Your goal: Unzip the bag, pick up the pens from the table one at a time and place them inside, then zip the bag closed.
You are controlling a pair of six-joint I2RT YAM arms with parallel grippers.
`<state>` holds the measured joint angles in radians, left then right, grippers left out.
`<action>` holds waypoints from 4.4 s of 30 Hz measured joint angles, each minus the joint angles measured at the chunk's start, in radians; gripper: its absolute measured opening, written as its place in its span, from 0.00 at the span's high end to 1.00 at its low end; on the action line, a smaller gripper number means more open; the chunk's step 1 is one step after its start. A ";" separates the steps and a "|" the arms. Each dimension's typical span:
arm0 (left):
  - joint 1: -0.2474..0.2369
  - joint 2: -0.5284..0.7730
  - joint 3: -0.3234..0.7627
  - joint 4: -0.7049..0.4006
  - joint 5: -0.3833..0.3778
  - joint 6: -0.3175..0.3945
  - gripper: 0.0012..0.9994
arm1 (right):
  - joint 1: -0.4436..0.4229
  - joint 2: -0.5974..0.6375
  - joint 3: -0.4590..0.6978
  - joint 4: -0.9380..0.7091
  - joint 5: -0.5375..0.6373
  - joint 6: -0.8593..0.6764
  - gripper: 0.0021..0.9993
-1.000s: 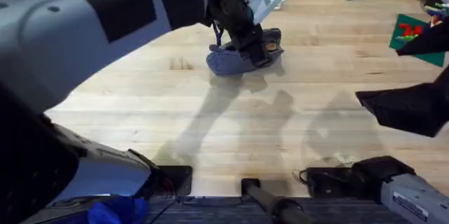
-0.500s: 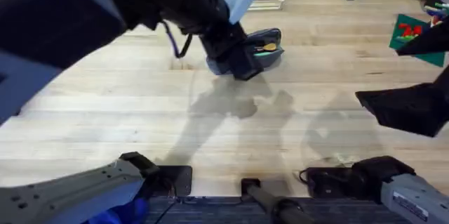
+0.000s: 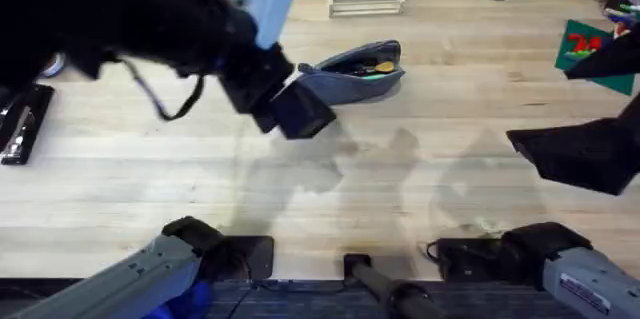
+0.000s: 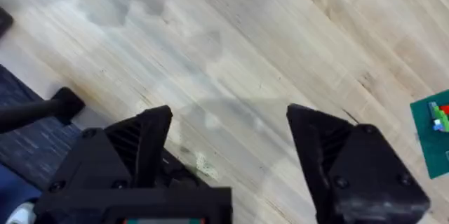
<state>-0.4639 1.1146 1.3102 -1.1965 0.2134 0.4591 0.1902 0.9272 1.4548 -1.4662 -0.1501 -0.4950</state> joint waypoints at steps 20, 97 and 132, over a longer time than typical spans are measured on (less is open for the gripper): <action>0.192 -0.308 -0.194 -0.019 0.077 0.118 0.00 | 0.000 0.081 0.000 0.002 0.000 0.000 0.00; 0.777 0.102 -0.617 0.416 0.788 0.941 0.01 | 0.133 0.435 0.000 0.471 -0.364 -0.197 0.00; 0.777 0.102 -0.618 0.487 0.760 0.895 0.01 | 0.217 0.683 0.000 0.625 -0.540 -0.556 0.00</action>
<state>0.3130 1.2167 0.6926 -0.7097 0.9734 1.3540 0.4076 1.6101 1.4544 -0.8413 -0.6904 -1.0512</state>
